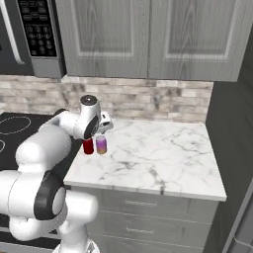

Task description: Four empty soda cans are scattered around the kitchen. Gather all the cans and cluster them next to the stove for recycling.

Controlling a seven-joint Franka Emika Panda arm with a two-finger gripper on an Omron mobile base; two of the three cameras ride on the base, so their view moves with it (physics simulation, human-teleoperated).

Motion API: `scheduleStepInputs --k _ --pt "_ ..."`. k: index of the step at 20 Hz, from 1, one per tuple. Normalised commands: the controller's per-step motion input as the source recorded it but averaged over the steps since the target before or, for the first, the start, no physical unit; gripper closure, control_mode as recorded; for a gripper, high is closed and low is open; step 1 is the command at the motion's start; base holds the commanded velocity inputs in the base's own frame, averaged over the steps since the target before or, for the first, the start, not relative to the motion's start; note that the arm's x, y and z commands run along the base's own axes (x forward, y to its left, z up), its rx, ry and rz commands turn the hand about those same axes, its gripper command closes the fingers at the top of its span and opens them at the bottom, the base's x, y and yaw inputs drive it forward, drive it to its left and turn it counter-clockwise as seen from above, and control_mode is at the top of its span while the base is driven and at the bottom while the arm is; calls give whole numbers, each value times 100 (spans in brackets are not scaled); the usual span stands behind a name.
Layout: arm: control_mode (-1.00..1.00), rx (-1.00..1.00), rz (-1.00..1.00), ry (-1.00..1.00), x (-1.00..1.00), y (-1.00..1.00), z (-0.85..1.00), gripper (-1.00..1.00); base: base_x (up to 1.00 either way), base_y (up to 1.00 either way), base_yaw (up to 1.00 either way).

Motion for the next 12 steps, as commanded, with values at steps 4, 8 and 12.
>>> scheduleStepInputs --k 4,8,12 --pt "-100 0 0 -20 -74 0 45 -100 0 0 0" --pt "-100 0 0 -10 -71 0 48 -100 0 0 0" --pt "-100 0 -9 0 -62 -3 54 -100 0 0 0"
